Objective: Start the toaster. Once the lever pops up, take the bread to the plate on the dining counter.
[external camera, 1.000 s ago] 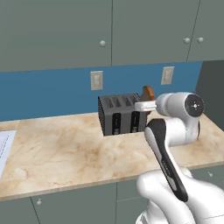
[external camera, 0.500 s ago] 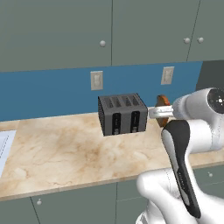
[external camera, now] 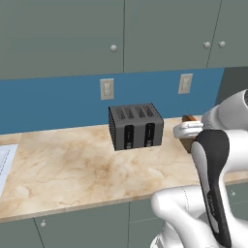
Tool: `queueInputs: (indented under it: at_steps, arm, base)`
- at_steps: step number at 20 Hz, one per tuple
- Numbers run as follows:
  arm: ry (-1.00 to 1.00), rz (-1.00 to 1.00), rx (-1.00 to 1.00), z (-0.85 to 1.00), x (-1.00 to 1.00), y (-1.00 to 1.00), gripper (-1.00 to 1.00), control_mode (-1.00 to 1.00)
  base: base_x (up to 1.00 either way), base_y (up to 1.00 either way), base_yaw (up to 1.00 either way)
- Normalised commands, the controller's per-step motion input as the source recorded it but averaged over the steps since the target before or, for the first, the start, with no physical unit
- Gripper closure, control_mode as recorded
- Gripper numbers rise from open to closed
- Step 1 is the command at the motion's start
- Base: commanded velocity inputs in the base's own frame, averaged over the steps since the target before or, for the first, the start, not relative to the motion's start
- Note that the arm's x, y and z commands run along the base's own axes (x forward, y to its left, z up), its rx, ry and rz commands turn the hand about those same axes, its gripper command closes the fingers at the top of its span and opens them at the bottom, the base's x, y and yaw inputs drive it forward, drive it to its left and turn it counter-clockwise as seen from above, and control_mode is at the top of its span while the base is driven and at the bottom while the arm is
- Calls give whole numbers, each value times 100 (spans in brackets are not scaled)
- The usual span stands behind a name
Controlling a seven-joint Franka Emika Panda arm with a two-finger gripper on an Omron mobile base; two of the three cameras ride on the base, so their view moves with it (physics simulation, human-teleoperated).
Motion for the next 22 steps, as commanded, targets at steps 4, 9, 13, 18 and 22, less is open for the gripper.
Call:
queueInputs:
  at_steps: [4, 9, 13, 18, 22]
  arm:
    - [0, 0, 0, 2, -20, 0, 100, -100]
    - [-1, -1, -1, 7, -36, 0, 100, -100]
    - [0, -5, -2, 12, -31, 0, 100, -100]
    - [0, -3, -1, 10, -24, -2, 100, -100]
    - [0, 0, 0, 8, -6, -12, 100, -100]
  base:
    - [0, 0, 0]
    - [0, 0, 0]
    - [0, 0, 0]
    - [0, 0, 0]
    - [0, 0, 0]
